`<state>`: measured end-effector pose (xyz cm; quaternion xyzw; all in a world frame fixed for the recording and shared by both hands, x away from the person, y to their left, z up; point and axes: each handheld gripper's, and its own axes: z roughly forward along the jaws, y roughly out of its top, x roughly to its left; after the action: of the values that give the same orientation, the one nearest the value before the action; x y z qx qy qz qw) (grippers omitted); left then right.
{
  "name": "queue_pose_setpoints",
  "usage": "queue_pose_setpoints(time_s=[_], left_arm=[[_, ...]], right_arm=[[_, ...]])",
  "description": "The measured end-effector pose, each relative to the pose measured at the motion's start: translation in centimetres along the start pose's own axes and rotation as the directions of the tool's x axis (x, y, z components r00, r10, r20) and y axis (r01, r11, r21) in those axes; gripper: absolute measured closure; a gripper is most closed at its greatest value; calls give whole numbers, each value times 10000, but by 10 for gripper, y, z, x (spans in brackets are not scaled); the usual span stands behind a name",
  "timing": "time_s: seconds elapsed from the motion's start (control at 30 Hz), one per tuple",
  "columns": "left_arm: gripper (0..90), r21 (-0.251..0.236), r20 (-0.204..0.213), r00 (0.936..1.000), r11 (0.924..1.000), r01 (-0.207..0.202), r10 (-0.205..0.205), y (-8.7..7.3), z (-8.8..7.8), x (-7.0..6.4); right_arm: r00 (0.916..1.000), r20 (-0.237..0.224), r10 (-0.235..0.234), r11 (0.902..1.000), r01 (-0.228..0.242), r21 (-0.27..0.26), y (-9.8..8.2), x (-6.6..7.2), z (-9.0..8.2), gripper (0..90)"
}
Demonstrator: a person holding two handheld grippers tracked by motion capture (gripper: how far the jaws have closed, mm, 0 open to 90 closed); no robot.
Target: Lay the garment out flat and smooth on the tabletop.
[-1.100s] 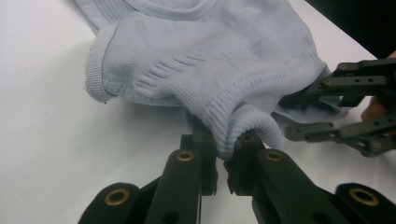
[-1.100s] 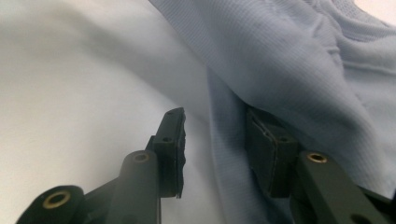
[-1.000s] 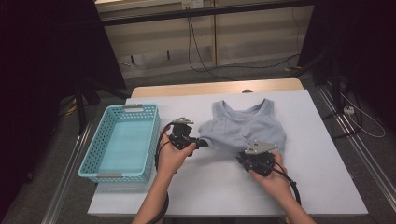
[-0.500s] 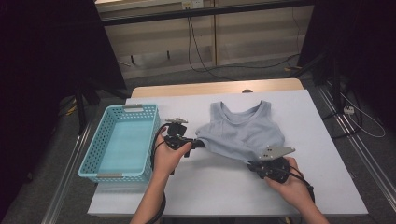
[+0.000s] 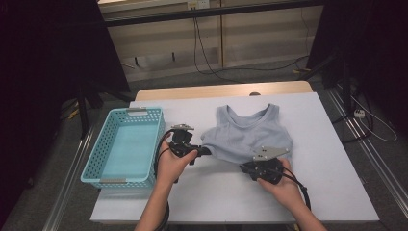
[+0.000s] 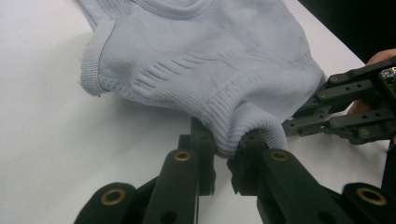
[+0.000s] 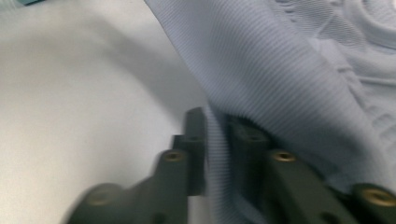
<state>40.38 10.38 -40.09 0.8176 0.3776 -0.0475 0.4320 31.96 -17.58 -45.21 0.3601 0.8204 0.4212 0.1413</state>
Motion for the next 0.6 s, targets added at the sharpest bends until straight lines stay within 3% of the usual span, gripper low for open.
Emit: queue_pose_setpoints(time_s=[0.13,0.23,0.4,0.6], left_arm=[[758,-209,7,10000,9998,12,-12,-2,-4,0],[714,-402,-176,9998,9992,40,-47,-3,-6,0],[633,-507,-218,9997,9987,76,-88,-5,-6,0],[542,-431,-364,9993,9990,-65,49,-5,-4,-1]], right_arm=[[9995,-257,-195,9992,204,336,4,4,10,863],[9978,-310,-590,9969,605,503,6,10,14,853],[9957,-808,-450,9985,473,268,8,14,17,802],[9967,-666,-464,9986,479,222,9,16,19,727]])
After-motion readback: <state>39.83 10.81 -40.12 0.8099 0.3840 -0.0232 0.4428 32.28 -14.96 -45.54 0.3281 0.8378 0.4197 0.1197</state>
